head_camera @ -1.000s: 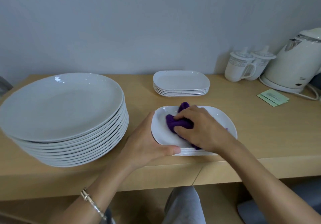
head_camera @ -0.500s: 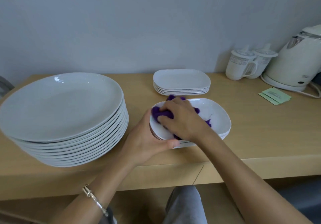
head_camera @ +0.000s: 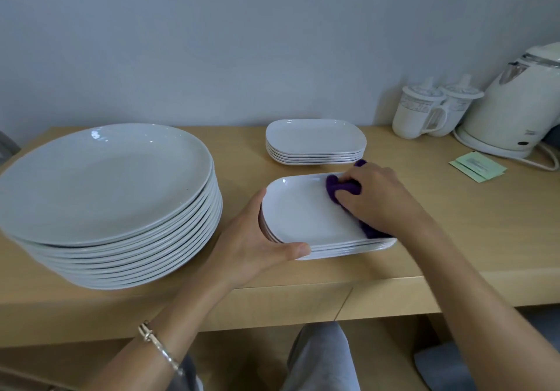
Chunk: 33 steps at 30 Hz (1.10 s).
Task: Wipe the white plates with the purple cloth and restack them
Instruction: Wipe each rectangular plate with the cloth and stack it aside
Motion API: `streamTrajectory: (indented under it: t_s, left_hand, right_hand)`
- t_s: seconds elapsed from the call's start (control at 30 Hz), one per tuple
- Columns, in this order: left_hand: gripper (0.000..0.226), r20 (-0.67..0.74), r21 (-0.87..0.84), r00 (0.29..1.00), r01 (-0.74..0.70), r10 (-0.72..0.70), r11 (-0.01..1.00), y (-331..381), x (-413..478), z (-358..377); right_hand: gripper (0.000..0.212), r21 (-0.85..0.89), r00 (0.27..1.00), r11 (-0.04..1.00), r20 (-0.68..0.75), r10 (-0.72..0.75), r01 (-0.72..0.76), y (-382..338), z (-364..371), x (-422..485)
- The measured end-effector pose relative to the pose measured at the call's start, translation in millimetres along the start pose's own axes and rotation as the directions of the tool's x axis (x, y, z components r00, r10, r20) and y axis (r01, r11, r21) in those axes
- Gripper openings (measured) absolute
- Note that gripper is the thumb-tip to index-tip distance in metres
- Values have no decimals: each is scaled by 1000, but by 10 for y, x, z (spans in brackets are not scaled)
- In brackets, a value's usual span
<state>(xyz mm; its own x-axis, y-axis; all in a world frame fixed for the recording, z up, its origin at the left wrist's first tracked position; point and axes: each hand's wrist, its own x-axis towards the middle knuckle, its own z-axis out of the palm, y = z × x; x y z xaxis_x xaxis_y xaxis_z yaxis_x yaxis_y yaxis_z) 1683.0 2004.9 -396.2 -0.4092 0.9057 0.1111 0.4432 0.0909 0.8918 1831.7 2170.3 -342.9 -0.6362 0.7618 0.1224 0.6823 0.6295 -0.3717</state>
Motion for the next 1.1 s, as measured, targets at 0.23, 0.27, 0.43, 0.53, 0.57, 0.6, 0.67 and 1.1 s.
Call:
streamTrajectory:
  t_s: [0.23, 0.27, 0.43, 0.53, 0.57, 0.6, 0.67, 1.1]
  left_hand:
    - [96, 57, -98, 995, -70, 76, 993, 44, 2, 15]
    - [98, 63, -99, 993, -90, 97, 991, 32, 21, 20]
    - [99, 27, -74, 994, -99, 101, 992, -22, 58, 70]
    - [93, 5, -55, 989, -148, 149, 987, 13, 57, 84]
    - [88, 15, -51, 986, -167, 168, 985, 44, 56, 71]
    - [83, 35, -43, 983, -181, 183, 983, 67, 56, 56]
    - [84, 52, -30, 983, -173, 175, 984, 67, 57, 41]
    - [88, 22, -26, 998, -58, 58, 998, 66, 3, 47]
  right_hand:
    - [33, 47, 987, 986, -8, -160, 160, -665, 472, -88]
    - [33, 61, 986, 984, -16, -166, 166, -702, 490, -117]
    - [33, 145, 981, 971, 10, -192, 189, -705, 456, -192]
    - [24, 227, 957, 941, 84, -276, 252, -592, 311, -207]
    - [21, 257, 941, 927, 128, -313, 274, -529, 248, -223]
    - [18, 280, 925, 917, 172, -339, 284, -456, 178, -243]
    - [19, 268, 910, 925, 244, -336, 269, -291, 19, -297]
    - [34, -12, 996, 997, -55, -76, 75, -504, 412, 36]
